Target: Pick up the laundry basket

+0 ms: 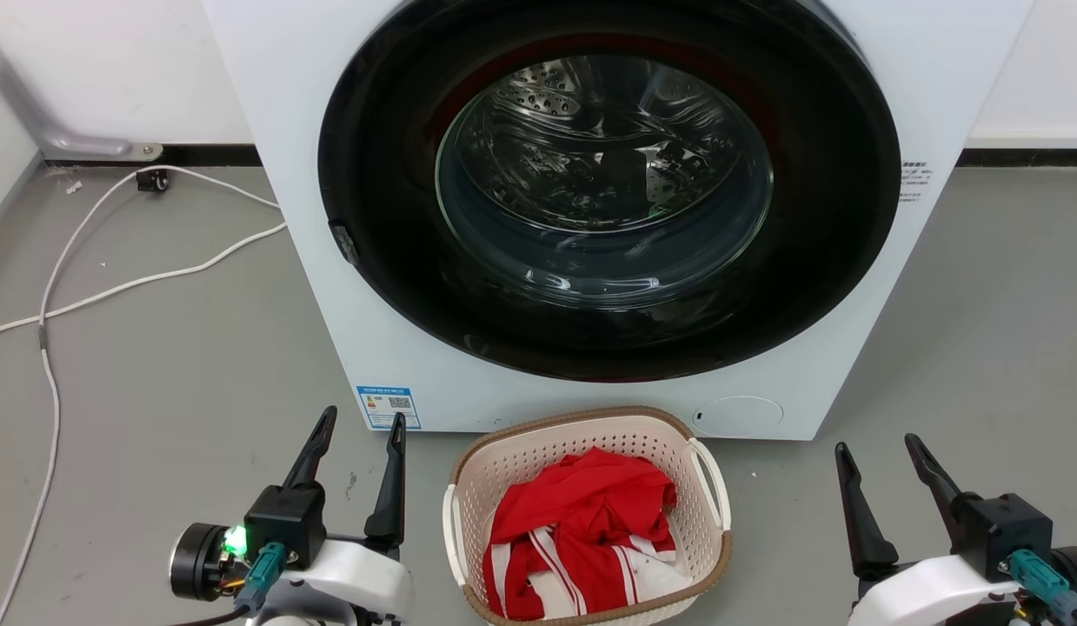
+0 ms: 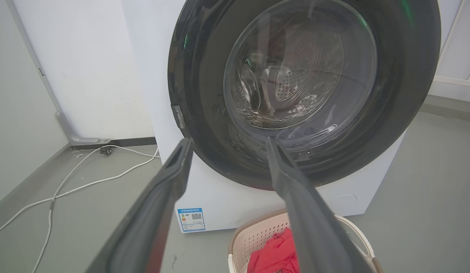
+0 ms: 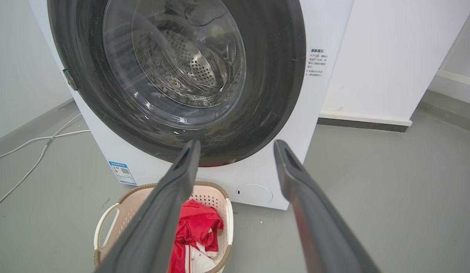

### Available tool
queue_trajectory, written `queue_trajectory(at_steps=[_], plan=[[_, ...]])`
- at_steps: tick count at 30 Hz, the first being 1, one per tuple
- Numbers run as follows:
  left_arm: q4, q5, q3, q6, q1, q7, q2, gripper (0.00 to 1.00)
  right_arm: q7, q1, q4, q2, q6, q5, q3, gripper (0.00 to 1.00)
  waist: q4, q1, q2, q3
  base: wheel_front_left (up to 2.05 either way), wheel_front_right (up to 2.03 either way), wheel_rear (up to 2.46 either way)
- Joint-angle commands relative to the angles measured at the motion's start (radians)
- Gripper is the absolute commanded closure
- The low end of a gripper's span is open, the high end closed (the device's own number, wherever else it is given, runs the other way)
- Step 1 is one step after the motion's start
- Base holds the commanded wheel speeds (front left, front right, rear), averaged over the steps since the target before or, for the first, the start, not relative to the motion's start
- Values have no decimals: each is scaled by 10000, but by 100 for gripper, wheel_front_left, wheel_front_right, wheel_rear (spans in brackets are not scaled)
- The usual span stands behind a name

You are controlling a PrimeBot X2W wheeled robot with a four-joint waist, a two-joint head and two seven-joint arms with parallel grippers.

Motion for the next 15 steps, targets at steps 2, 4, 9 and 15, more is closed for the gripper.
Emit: queue_trajectory(at_steps=[2, 4, 9, 15], plan=[[29, -40, 20, 10, 89, -48, 4, 0, -81, 54, 33, 39, -6, 23, -27, 0, 10, 0, -1, 4, 0, 0, 0], [40, -28, 18, 19, 90, -48, 2, 0, -76, 38, 50, 39, -6, 16, -39, 0, 17, 0, -1, 5, 0, 0, 0], [143, -18, -3, -11, -27, -39, 37, 0, -22, -66, 115, 39, -7, 69, -87, 0, 16, 0, -1, 88, 0, 0, 0], [492, -83, 47, -79, -554, -38, 121, 0, 170, -488, 351, 36, -7, 142, -143, 0, -3, 0, -1, 654, 0, 0, 0]])
